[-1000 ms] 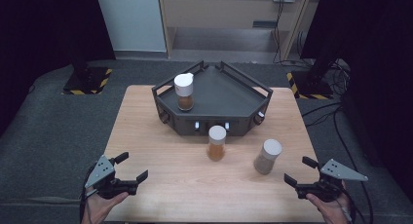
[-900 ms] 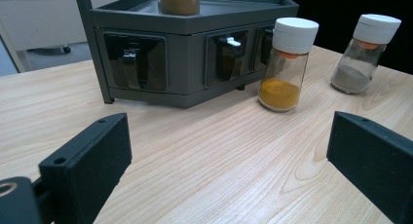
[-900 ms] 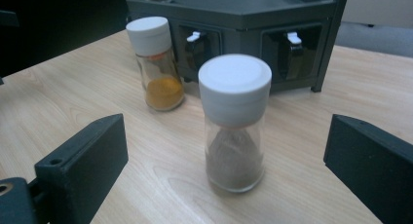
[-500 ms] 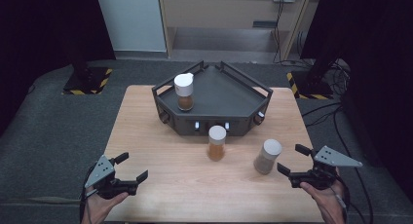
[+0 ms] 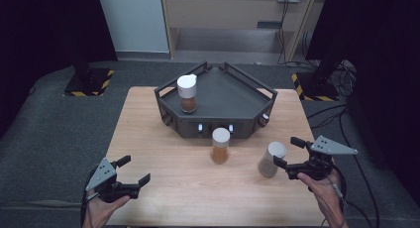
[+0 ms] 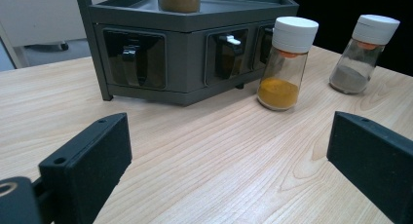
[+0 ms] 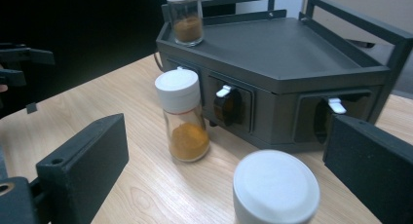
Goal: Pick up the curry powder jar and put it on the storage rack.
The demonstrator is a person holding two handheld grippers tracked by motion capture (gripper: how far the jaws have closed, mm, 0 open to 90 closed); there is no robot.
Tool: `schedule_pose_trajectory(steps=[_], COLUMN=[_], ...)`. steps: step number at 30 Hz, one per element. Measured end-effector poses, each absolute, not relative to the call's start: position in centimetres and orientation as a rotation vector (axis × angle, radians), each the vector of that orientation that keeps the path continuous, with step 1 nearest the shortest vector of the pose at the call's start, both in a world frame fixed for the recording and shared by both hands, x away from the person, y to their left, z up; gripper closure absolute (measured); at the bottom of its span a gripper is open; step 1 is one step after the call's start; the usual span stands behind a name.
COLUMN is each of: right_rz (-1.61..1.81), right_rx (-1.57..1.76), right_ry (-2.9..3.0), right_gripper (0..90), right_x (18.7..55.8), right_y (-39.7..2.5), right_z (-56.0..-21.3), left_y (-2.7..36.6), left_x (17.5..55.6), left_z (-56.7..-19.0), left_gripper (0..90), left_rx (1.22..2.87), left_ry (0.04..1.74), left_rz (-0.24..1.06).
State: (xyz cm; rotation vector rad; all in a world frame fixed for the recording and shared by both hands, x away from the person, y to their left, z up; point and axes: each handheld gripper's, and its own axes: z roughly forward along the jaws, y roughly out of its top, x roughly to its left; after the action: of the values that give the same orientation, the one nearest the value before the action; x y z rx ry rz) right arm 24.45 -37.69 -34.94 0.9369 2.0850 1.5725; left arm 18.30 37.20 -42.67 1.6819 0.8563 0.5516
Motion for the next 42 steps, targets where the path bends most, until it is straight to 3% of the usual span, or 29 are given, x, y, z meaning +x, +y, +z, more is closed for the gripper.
schedule_pose_trajectory(steps=[42], right_rz=[1.571], right_rx=[0.815], right_ry=[2.246], right_gripper=[3.6], right_x=[32.6], right_y=[-29.4], right_z=[-32.0], left_y=[37.3], left_x=[18.4], left_z=[-42.7], left_gripper=[1.4], left_rx=[1.688], left_ry=[0.851], left_rz=[0.540])
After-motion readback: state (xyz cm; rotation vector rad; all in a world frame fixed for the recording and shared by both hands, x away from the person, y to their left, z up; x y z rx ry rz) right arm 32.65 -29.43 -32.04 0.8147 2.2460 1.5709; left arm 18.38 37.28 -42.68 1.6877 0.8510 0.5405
